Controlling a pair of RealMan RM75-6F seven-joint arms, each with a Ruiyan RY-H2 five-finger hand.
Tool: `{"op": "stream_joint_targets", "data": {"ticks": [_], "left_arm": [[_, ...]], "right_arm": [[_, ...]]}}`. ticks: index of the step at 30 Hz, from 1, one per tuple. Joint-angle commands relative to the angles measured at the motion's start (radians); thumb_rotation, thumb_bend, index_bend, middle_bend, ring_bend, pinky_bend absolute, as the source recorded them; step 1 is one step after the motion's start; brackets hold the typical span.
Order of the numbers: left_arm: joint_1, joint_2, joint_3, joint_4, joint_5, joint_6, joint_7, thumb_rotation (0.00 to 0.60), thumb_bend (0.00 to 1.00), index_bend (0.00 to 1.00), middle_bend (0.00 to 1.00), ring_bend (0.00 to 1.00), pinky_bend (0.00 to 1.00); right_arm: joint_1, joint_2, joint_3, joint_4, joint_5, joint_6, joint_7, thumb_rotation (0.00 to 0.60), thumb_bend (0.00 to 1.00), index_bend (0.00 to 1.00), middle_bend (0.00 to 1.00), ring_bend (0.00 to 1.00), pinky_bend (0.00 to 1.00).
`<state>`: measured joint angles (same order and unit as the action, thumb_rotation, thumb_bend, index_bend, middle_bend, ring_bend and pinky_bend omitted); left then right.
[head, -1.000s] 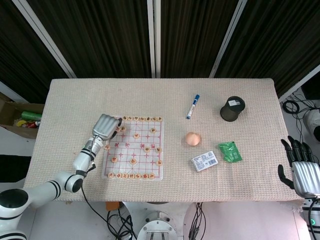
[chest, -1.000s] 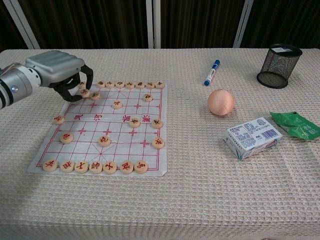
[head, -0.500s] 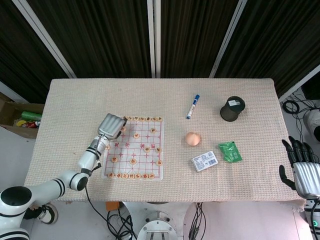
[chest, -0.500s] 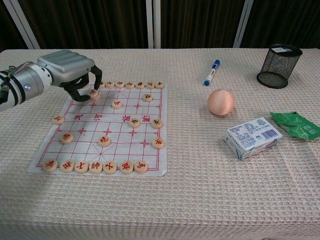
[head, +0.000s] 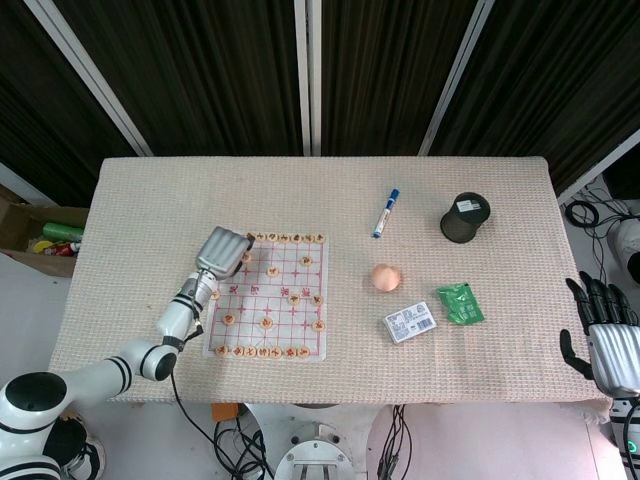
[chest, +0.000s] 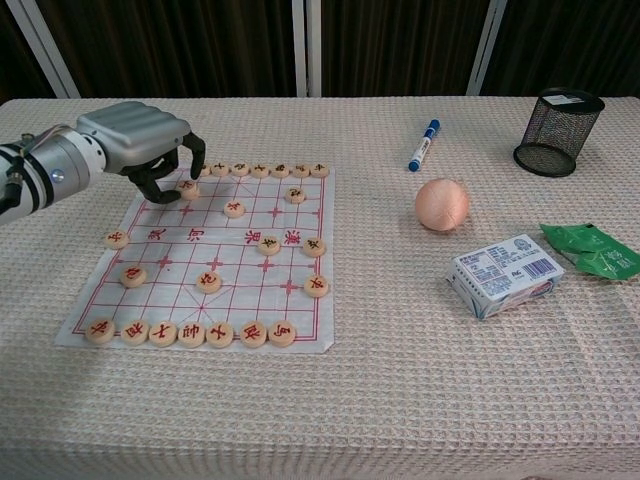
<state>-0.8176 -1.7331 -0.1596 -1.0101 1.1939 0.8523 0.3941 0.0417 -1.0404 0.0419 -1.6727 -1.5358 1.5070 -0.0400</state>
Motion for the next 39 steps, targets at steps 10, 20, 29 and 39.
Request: {"op": "stream_joint_targets", "data": {"ticks": [10, 20, 29, 39], "left_arm": [[0.006, 0.021, 0.006, -0.037, 0.013, 0.023, 0.004, 0.6, 0.33, 0.38, 0.87, 0.76, 0.86], [0.222, 0.184, 0.093, -0.2, 0.218, 0.405, -0.23, 0.547, 0.28, 0.42, 0.79, 0.71, 0.83], [0.497, 0.431, 0.262, -0.351, 0.297, 0.659, -0.24, 0.063, 0.04, 0.09, 0.05, 0.07, 0.28], [0.723, 0.438, 0.298, -0.196, 0.332, 0.887, -0.381, 0.047, 0.04, 0.08, 0.03, 0.06, 0.24]], "right_arm": [[0.0, 0.0, 0.002, 0.0, 0.003, 0.0, -0.003, 0.6, 0.5, 0.0, 0.0, 0.0, 0.0], [-0.005, -0.026, 0.015, 0.053, -0.029, 0.053, 0.03, 0.6, 0.5, 0.0, 0.0, 0.0, 0.0], [0.0, -0.004, 0.006, 0.019, 0.015, -0.005, -0.002, 0.6, 0.4, 0.0, 0.0, 0.0, 0.0], [0.006, -0.005, -0.004, 0.012, 0.015, -0.028, -0.036, 0.6, 0.38, 0.0, 0.0, 0.0, 0.0]]}}
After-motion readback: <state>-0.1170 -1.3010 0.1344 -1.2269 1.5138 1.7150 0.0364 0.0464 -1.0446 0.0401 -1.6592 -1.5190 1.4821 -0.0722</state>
